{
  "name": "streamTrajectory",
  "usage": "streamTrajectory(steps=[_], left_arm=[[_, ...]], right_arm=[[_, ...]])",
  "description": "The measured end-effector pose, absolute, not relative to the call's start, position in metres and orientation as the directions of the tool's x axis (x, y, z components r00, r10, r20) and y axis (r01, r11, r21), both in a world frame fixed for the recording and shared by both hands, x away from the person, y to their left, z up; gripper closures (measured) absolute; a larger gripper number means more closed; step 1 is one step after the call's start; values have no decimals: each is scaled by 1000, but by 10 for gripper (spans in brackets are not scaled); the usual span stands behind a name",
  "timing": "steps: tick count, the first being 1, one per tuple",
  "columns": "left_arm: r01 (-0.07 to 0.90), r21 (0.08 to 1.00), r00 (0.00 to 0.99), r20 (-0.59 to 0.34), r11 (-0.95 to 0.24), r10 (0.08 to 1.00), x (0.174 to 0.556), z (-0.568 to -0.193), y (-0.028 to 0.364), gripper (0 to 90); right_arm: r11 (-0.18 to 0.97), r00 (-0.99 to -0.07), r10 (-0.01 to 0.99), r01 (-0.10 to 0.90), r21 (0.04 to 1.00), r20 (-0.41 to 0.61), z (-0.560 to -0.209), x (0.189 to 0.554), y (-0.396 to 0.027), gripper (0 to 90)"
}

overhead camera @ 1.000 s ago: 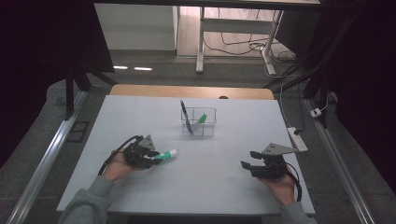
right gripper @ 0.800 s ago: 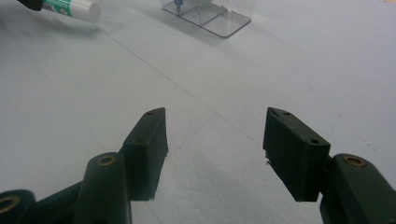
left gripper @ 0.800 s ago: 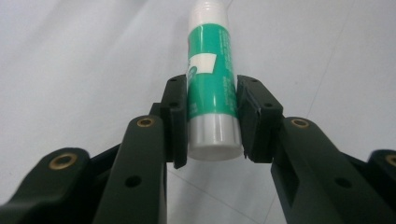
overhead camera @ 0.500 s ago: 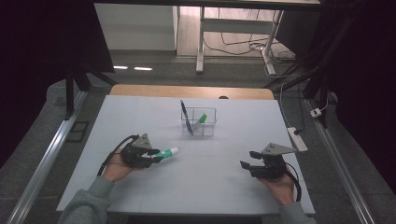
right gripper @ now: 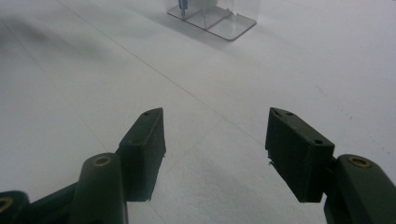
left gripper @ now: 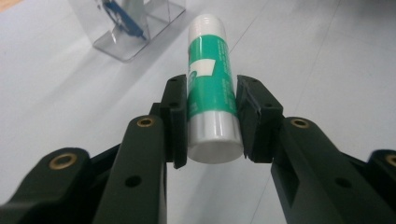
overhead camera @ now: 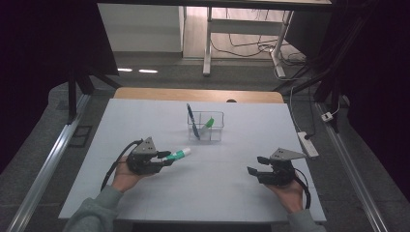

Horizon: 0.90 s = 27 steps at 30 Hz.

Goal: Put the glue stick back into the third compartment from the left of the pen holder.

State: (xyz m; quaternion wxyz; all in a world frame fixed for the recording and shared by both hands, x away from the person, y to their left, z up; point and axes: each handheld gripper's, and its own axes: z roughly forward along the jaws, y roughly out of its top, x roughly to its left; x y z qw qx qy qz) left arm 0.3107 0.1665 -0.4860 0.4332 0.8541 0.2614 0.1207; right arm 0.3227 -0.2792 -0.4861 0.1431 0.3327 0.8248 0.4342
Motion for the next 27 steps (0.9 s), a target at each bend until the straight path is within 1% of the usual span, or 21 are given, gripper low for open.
streamTrajectory(steps=[6,14,22,27], left_arm=[[322,831,835,-23,-454,550,309,-485,160,651],[292,842,844,-4,-454,537,307,-483,145,651],[257,855,857,14,-451,514,305,-481,129,651],[252,853,866,12,-458,499,304,-482,121,651]], right_arm=[[388,-739,671,421,820,63,-484,321,-274,356],[387,-753,655,412,825,68,-483,320,-268,350],[344,-751,647,439,830,129,-482,320,-257,352],[373,-761,639,434,820,112,-484,319,-246,353]])
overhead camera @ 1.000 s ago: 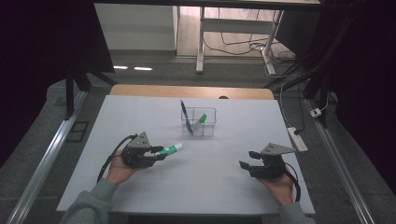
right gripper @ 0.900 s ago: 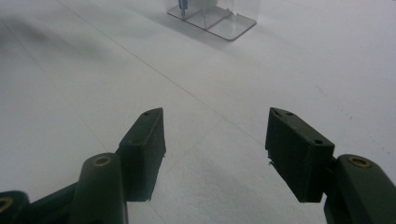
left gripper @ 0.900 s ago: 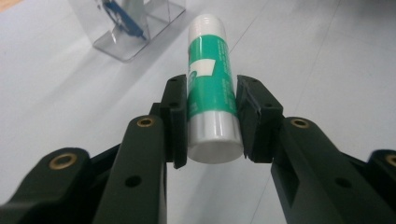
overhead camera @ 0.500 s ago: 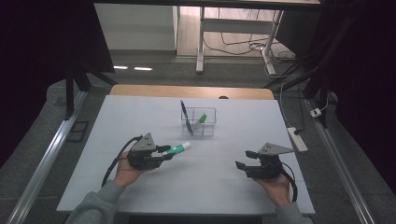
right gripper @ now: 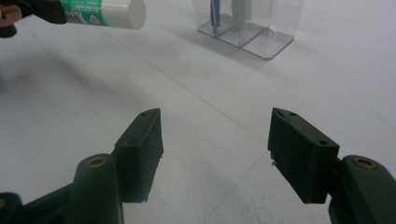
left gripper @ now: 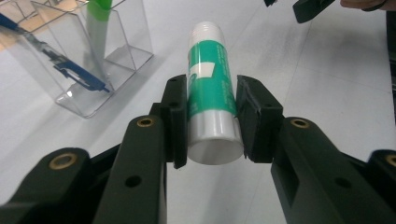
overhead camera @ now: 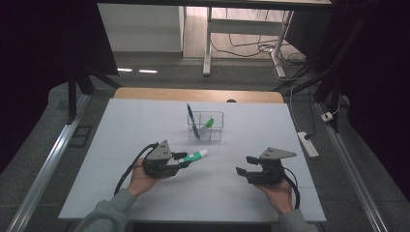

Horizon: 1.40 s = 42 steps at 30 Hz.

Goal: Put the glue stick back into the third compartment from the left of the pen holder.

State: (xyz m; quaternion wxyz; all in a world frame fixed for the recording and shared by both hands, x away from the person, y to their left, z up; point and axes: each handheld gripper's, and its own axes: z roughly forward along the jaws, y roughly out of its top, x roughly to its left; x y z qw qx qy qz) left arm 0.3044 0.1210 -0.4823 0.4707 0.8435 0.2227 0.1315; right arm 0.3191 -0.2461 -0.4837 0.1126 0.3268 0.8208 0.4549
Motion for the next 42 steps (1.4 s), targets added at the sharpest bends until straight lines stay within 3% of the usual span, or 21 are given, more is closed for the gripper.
streamTrajectory(steps=[23,42], left_arm=[[213,866,881,30,-453,472,300,-486,97,652],[179,871,907,35,-457,421,298,-492,77,652]], right_arm=[[303,-784,558,498,812,273,-496,326,-202,359],[252,-793,495,522,815,355,-500,331,-190,381]])
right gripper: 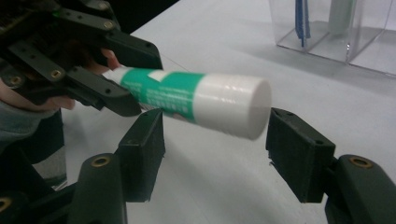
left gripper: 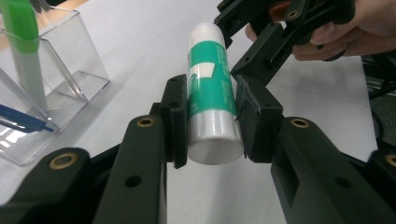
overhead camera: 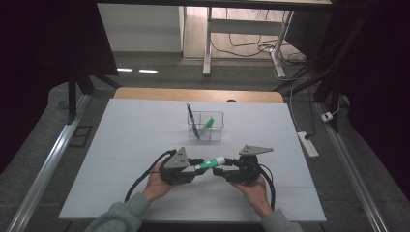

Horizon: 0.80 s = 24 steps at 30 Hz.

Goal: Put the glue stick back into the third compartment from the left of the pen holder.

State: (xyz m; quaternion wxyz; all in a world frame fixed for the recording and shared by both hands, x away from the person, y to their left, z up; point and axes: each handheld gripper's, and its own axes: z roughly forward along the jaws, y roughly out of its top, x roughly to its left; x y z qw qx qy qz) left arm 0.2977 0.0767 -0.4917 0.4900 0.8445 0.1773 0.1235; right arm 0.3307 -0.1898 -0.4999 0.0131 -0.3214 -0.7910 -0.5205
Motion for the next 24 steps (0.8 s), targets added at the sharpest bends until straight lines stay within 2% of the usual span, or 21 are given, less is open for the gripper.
streamTrajectory(steps=[8,15,24], left_arm=[[185,860,911,31,-475,411,300,-495,75,651],[164,831,909,81,-531,409,299,-499,68,652],[141,795,909,131,-590,395,297,-503,59,652]], right_arm=[[215,-784,488,533,818,382,-498,332,-193,419],[167,-777,473,542,824,415,-494,332,-196,463],[153,-797,422,533,832,432,-490,333,-199,608]])
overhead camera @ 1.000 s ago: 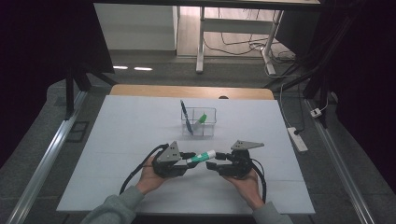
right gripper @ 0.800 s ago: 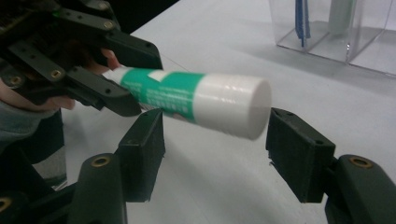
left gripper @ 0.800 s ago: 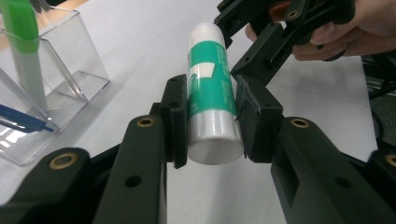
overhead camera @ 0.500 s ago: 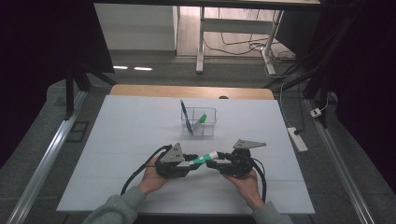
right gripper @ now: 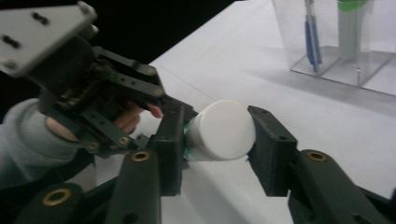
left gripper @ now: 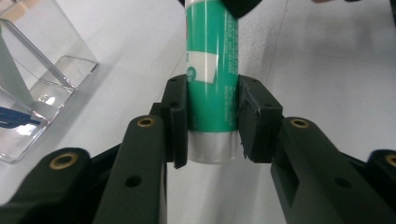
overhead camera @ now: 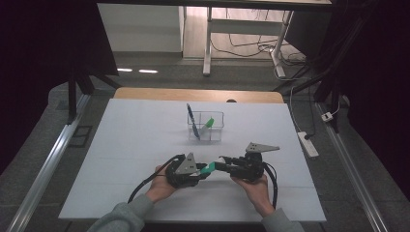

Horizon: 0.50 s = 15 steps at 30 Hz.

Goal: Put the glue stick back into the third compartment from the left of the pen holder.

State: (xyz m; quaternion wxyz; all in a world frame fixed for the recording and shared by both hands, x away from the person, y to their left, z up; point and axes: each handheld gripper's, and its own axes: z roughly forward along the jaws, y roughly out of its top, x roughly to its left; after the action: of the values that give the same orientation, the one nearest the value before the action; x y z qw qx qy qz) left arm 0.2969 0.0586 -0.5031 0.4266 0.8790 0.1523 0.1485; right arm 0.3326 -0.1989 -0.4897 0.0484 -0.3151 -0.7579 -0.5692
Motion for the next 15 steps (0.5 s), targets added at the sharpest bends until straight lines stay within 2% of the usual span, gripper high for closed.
streamTrajectory(steps=[7,15], left_arm=[[141,794,912,128,-591,390,297,-504,57,651],[161,800,907,110,-577,406,298,-506,57,632]], right_arm=[[167,-820,369,521,837,437,-486,334,-199,647],[179,-835,370,495,851,408,-484,333,-197,649]])
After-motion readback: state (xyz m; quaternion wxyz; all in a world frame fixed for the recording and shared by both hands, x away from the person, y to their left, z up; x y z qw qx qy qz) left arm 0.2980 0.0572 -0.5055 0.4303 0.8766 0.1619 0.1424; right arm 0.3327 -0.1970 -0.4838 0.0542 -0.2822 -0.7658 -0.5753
